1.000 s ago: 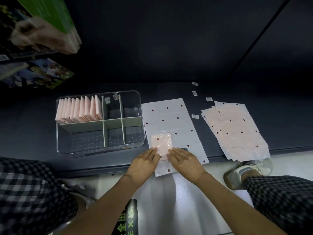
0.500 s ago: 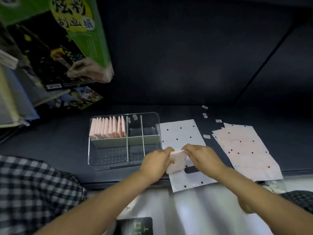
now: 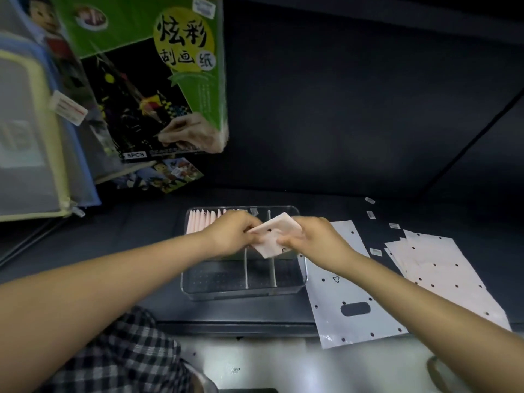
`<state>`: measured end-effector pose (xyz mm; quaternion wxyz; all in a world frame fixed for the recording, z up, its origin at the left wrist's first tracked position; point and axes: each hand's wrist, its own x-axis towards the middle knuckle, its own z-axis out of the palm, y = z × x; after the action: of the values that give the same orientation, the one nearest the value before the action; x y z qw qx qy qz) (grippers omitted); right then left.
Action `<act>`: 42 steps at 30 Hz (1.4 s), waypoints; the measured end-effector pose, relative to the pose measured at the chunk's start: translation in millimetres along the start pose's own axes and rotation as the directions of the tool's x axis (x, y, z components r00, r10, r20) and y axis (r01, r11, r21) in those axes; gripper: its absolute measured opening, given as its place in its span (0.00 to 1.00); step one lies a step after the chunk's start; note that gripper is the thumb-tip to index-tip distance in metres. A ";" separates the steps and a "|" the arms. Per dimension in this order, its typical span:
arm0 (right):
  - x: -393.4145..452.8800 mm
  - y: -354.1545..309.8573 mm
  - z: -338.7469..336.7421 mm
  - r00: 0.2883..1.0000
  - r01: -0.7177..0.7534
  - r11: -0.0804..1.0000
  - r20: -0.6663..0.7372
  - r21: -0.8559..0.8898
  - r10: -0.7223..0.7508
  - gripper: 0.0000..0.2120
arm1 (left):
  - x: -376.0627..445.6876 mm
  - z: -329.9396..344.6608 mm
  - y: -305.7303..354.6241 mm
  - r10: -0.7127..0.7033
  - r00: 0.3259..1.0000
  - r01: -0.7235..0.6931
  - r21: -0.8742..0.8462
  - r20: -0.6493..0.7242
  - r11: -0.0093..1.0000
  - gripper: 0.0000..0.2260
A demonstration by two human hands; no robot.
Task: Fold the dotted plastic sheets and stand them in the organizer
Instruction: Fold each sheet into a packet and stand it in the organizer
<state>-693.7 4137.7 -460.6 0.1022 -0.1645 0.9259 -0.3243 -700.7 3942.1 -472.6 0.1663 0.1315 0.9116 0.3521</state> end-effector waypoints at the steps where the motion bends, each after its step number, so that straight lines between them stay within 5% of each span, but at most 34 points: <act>1: 6.7 -0.5 5.5 1.000 -0.013 1.000 -0.011 0.024 0.014 0.07 | 1.7 -2.1 -3.3 0.013 0.999 -0.010 0.079 -0.039 0.997 0.05; 3: 19.3 2.2 14.3 0.998 -0.050 0.998 -0.045 0.026 0.051 0.08 | 4.4 -2.7 -14.6 -0.009 0.995 0.028 0.196 -0.095 0.980 0.02; 7: 44.2 14.2 27.1 0.974 -0.179 0.980 -0.154 -0.086 0.165 0.13 | 6.8 4.7 -40.4 -0.162 0.985 0.174 0.409 -0.064 0.896 0.18; 13: 73.1 12.5 50.7 0.916 -0.311 0.892 -0.145 0.329 0.373 0.11 | 12.9 23.4 -55.5 -0.175 0.983 0.114 0.582 0.048 0.805 0.22; 26: 107.4 5.3 82.7 0.890 -0.437 0.865 -0.023 0.246 0.456 0.09 | 12.0 14.9 -76.4 -0.192 0.981 0.172 0.565 -0.024 0.807 0.18; 33: 117.2 -10.4 113.5 0.916 -0.398 0.894 -0.038 -0.206 0.399 0.15 | 6.3 16.4 -73.6 -0.103 0.994 0.109 0.569 -0.043 0.815 0.16; 38: 113.0 -1.5 118.5 0.908 -0.419 0.906 -0.024 -0.066 0.418 0.26 | 4.8 16.2 -73.7 -0.093 0.995 0.092 0.555 -0.028 0.827 0.15; 42: 104.9 15.9 116.8 0.913 -0.399 0.901 -0.014 0.169 0.407 0.21 | 4.0 15.8 -72.0 -0.070 0.994 0.101 0.505 -0.080 0.857 0.14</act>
<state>-760.0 4044.3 -569.2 0.1573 0.0476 0.9126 -0.3743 -707.0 3901.4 -533.9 0.1141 0.1198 0.9816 0.0955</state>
